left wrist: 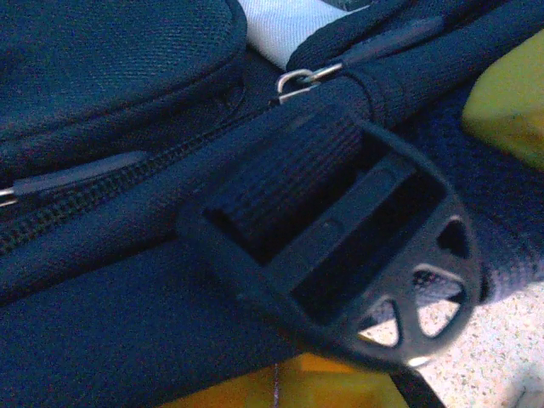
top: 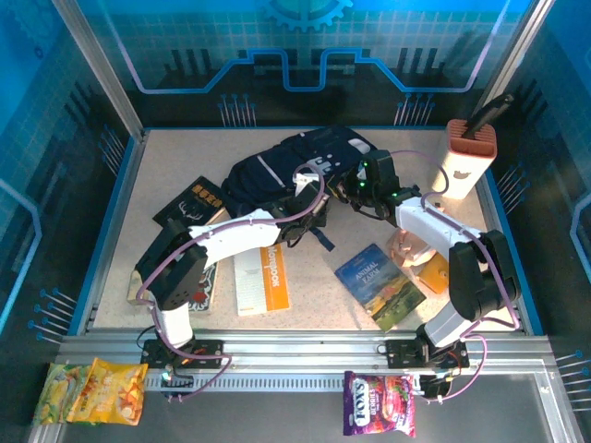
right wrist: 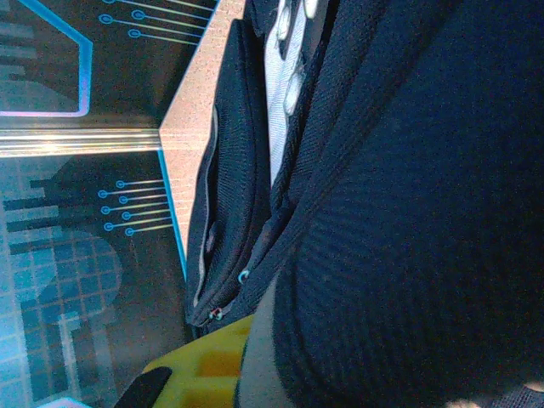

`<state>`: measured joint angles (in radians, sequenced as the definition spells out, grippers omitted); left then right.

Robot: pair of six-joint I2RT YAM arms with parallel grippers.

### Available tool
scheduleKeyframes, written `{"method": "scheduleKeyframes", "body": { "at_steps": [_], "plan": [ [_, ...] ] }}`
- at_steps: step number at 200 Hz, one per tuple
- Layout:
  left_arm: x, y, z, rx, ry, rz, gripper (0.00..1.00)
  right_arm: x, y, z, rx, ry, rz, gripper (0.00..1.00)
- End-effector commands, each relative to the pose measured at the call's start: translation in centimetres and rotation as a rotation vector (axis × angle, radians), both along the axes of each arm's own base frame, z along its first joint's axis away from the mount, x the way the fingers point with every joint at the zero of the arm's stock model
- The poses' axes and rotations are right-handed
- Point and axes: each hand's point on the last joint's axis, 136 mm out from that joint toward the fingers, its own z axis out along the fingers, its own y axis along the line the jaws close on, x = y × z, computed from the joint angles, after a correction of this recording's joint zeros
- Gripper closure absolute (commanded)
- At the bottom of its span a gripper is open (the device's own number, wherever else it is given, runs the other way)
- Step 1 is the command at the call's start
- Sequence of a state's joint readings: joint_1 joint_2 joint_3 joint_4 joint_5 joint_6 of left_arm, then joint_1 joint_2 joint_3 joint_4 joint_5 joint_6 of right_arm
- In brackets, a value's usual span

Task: Pack the student bag
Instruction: Unzip the student bag at the top-center of the table.

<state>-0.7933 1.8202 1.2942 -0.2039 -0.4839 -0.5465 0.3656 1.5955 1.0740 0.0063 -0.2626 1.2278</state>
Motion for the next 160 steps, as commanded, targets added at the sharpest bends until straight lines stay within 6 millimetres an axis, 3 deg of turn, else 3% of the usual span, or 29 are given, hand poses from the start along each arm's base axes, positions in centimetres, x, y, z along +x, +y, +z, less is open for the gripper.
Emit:
{"method": "scheduleKeyframes", "body": {
  "at_steps": [1, 36, 67, 106, 160],
  "plan": [
    [-1.3, 1.9, 1.1, 0.028, -0.008, 0.006, 0.93, 0.2, -0.1, 3.2, -0.010, -0.092, 0.022, 0.93],
    [-4.4, 4.1, -0.8, 0.002, 0.088, -0.073, 0.93, 0.6, -1.0, 2.9, -0.045, -0.093, 0.002, 0.92],
    [-6.1, 6.9, -2.5, -0.039, 0.132, -0.092, 0.93, 0.8, -1.0, 2.9, -0.050, -0.096, 0.004, 0.92],
    [-5.6, 8.9, -3.3, -0.083, 0.152, -0.087, 0.92, 0.9, -0.4, 3.0, -0.029, -0.098, 0.021, 0.92],
    [-3.8, 8.7, -3.4, -0.044, 0.122, -0.103, 0.74, 0.6, 0.3, 3.7, 0.016, -0.098, 0.039, 0.92]
  ]
}}
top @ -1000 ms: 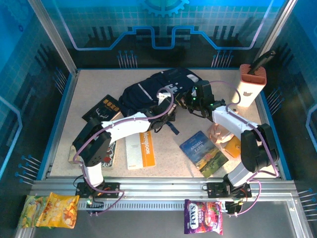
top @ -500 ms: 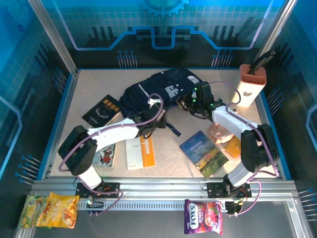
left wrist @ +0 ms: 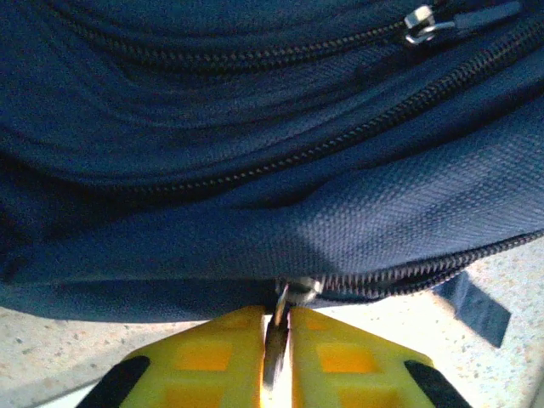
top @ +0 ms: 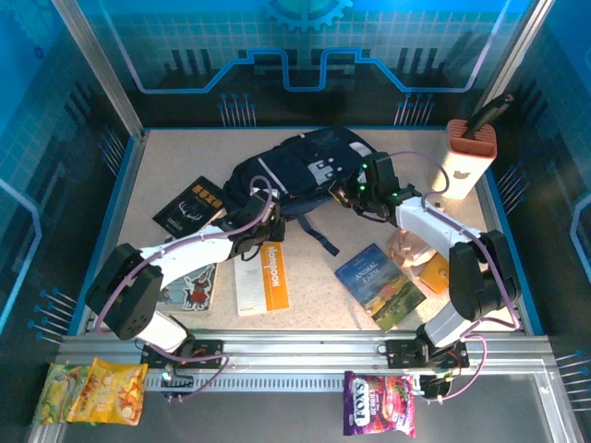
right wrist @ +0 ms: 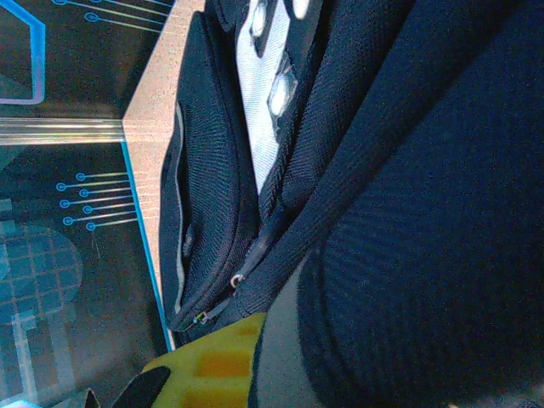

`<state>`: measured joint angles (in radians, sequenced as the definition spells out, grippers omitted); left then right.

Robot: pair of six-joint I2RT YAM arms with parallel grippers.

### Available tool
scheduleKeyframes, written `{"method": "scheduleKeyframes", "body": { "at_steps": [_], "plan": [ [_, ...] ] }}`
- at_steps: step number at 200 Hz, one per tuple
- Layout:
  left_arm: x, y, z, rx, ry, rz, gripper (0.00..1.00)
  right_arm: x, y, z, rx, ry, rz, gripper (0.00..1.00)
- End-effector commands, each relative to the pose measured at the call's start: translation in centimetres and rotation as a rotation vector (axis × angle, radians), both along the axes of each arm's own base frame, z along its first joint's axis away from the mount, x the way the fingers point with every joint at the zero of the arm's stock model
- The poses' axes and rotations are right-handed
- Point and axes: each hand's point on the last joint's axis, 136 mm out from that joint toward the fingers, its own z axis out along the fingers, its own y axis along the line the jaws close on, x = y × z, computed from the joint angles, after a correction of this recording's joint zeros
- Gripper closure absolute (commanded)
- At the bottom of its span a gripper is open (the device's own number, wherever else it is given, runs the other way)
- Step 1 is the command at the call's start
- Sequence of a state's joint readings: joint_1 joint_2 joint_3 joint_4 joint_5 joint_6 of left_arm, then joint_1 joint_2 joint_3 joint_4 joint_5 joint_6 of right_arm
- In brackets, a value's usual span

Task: Pack the student bag
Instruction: Unzip the student bag at the top-center of the table.

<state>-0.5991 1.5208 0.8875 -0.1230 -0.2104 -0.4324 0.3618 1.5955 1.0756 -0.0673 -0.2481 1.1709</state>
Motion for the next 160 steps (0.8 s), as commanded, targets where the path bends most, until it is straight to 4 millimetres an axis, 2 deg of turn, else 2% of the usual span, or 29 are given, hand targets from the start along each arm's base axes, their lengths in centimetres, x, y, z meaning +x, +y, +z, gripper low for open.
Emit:
{"method": "scheduleKeyframes", "body": {
  "at_steps": [1, 27, 82, 89, 97, 119, 133, 160],
  "plan": [
    [0.6, -0.3, -0.4, 0.017, -0.003, -0.033, 0.74, 1.3, 1.0, 5.0, 0.085, -0.126, 0.026, 0.92],
    [1.0, -0.4, -0.8, 0.026, 0.001, -0.035, 0.74, 1.4, 1.2, 5.4, 0.094, -0.132, 0.029, 0.93],
    [0.8, 0.6, -0.2, 0.039, -0.030, -0.005, 0.92, 1.5, 0.3, 4.5, 0.030, -0.127, 0.010, 0.93],
    [0.6, 0.7, -0.2, 0.038, -0.032, -0.006, 0.97, 1.5, 0.2, 4.3, 0.017, -0.126, 0.009, 0.93],
    [0.5, 1.1, -0.2, 0.039, -0.030, -0.007, 1.00, 1.6, -0.2, 3.9, 0.001, -0.123, 0.006, 0.93],
    [-0.1, 2.2, -0.6, 0.047, -0.013, 0.001, 1.00, 1.9, -1.8, 2.4, -0.043, -0.110, -0.011, 0.93],
    [-0.6, 3.4, -1.0, 0.065, -0.008, 0.016, 1.00, 2.4, -3.1, 1.4, -0.073, -0.114, -0.019, 0.92],
    [-1.4, 5.4, -1.4, 0.102, -0.002, 0.029, 1.00, 3.7, -4.5, 0.3, -0.177, -0.179, 0.025, 0.90]
  ]
}}
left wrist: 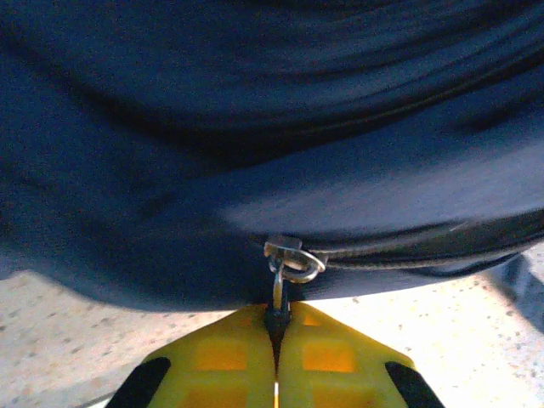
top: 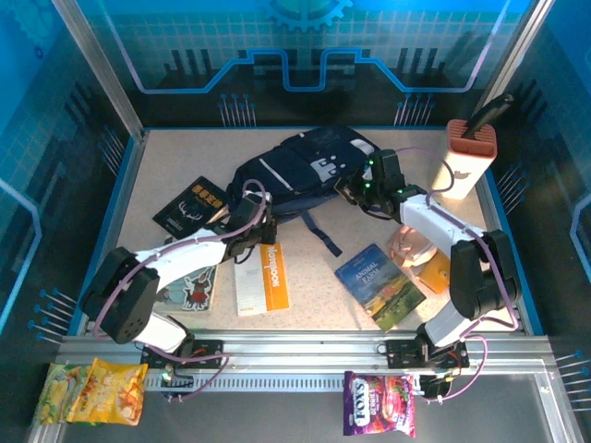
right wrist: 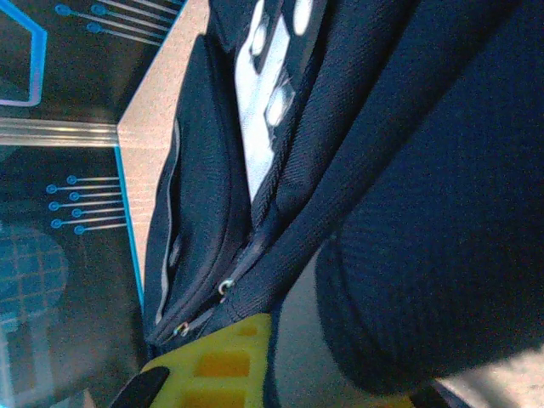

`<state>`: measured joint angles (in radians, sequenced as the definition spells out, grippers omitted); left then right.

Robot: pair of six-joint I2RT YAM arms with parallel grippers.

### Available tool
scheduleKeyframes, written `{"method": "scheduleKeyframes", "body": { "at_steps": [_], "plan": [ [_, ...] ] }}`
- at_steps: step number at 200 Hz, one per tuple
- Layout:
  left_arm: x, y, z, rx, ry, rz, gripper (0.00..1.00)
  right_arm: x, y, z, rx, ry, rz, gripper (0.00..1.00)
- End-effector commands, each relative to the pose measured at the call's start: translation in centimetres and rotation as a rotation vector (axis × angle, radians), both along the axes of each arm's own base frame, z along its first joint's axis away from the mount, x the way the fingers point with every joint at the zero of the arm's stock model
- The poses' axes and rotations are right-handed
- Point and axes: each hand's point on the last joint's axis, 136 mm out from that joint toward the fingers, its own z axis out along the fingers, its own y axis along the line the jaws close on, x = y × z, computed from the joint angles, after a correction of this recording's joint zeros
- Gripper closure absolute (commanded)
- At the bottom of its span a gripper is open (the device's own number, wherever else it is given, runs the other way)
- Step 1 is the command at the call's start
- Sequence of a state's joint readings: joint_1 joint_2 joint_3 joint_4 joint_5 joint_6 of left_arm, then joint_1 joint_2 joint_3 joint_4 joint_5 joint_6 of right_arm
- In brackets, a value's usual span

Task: Pack the student bag
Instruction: Unzip the student bag at the top-center of the table.

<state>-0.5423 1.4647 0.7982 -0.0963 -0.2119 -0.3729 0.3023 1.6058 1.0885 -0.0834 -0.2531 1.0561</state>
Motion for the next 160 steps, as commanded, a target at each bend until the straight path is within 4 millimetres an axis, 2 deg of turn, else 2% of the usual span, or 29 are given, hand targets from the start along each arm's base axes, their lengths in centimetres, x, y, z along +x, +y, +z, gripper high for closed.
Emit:
{"method": "scheduleKeyframes", "body": {
  "at_steps": [1, 13, 27, 46, 59, 75, 97, 104, 109, 136, 160],
  "plan": [
    [-0.9, 2.4, -0.4, 0.062, 0.009, 0.015, 1.00, 2.5, -2.2, 0.3, -0.113, -0.128, 0.014, 0.90],
    [-1.0, 2.3, -0.3, 0.062, 0.012, -0.004, 1.00, 3.3, -2.4, -0.4, -0.123, -0.139, 0.023, 0.89],
    [-1.2, 1.3, 0.0, 0.039, 0.023, -0.061, 1.00, 4.2, -2.4, -2.0, -0.124, -0.119, 0.036, 0.87],
    [-1.2, -0.4, 0.3, -0.001, 0.063, -0.132, 1.00, 4.4, -3.1, -4.1, -0.130, -0.036, -0.010, 0.77],
    [-1.1, -1.3, 0.6, -0.021, 0.099, -0.161, 1.00, 3.6, -3.9, -4.6, -0.120, -0.012, -0.077, 0.62],
    [-1.0, -2.1, 0.9, -0.034, 0.139, -0.178, 1.00, 1.6, -5.1, -4.6, -0.081, 0.022, -0.173, 0.43],
    [-1.0, -2.8, 1.5, -0.051, 0.177, -0.192, 1.00, -1.1, -5.0, -3.9, -0.012, 0.052, -0.220, 0.29],
    [-1.0, -3.2, 1.8, -0.064, 0.186, -0.204, 1.00, -1.7, -4.6, -3.3, 0.014, 0.060, -0.220, 0.27],
    [-1.1, -3.5, 2.0, -0.079, 0.193, -0.217, 1.00, -2.8, -4.3, -4.2, 0.026, 0.096, -0.219, 0.26],
    [-1.4, -5.7, 3.1, -0.133, 0.221, -0.293, 1.00, -5.2, -1.1, -4.3, 0.114, 0.165, -0.199, 0.22],
    [-1.5, -7.1, 3.7, -0.140, 0.244, -0.331, 1.00, -5.4, 2.1, -4.3, 0.215, 0.182, -0.188, 0.19]
  ]
}}
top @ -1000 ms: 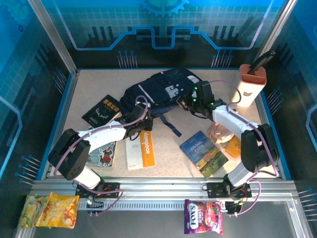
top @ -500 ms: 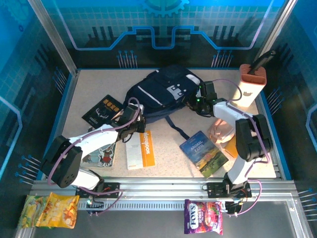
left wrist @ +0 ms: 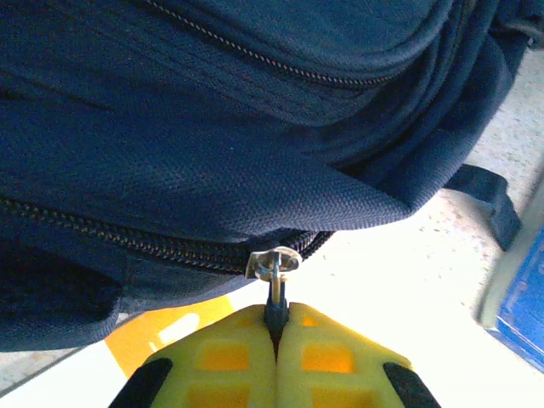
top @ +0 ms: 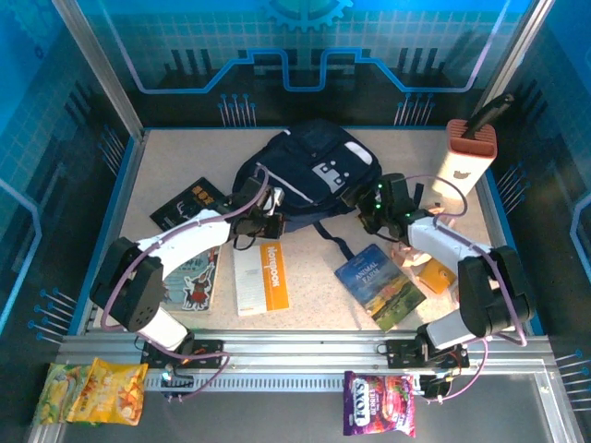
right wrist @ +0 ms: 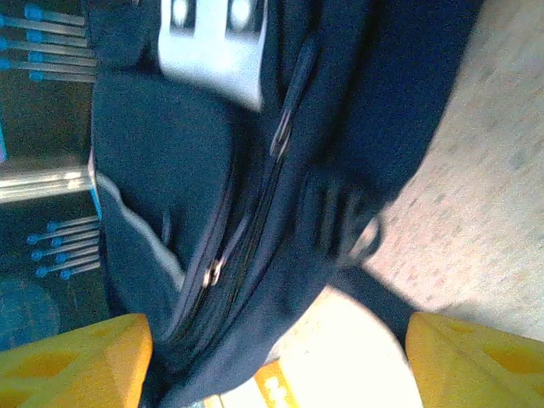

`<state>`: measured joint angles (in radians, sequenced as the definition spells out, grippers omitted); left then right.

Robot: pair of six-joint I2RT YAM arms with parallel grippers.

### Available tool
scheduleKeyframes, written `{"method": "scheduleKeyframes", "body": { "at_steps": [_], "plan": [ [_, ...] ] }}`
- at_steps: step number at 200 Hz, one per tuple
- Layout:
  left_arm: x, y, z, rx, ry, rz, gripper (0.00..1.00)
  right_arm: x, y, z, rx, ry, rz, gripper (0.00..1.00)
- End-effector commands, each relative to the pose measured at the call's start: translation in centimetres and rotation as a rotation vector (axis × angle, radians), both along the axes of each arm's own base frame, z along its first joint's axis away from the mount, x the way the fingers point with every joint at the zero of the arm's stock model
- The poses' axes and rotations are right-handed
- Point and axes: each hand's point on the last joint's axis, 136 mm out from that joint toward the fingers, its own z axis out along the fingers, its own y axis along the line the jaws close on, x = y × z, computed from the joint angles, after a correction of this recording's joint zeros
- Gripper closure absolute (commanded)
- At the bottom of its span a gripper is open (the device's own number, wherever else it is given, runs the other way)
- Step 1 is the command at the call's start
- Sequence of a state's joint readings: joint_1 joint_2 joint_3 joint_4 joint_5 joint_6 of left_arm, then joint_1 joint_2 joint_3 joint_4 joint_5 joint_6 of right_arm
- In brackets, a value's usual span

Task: Pack the student bag
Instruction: Unzip the student bag at the top-center of the table.

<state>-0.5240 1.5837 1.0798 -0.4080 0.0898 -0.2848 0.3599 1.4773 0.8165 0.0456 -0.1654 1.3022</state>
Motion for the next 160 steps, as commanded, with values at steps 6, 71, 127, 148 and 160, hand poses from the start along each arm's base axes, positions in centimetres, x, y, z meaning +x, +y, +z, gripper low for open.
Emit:
{"method": "scheduleKeyframes", "body": {
  "at_steps": [6, 71, 127, 148, 160],
  "plan": [
    [-0.6, -2.8, 1.8, -0.067, 0.033, -0.096, 1.00, -0.4, 3.4, -0.2, 0.147, 0.049, -0.029, 0.18],
    [-1.6, -4.7, 1.9, -0.090, 0.078, -0.143, 1.00, 0.4, 8.3, -2.3, 0.222, 0.091, 0.025, 0.21],
    [-2.6, -3.2, 1.9, -0.008, 0.088, -0.205, 1.00, 0.4, 7.8, -4.9, 0.123, 0.063, 0.022, 0.62],
    [-2.8, -2.2, 2.1, 0.018, 0.094, -0.205, 1.00, 1.0, 6.7, -4.5, 0.053, 0.010, 0.038, 0.77],
    [-2.6, -1.2, 2.2, 0.044, 0.083, -0.179, 1.00, 1.6, 6.1, -3.8, 0.006, -0.026, 0.056, 0.78]
  ]
}}
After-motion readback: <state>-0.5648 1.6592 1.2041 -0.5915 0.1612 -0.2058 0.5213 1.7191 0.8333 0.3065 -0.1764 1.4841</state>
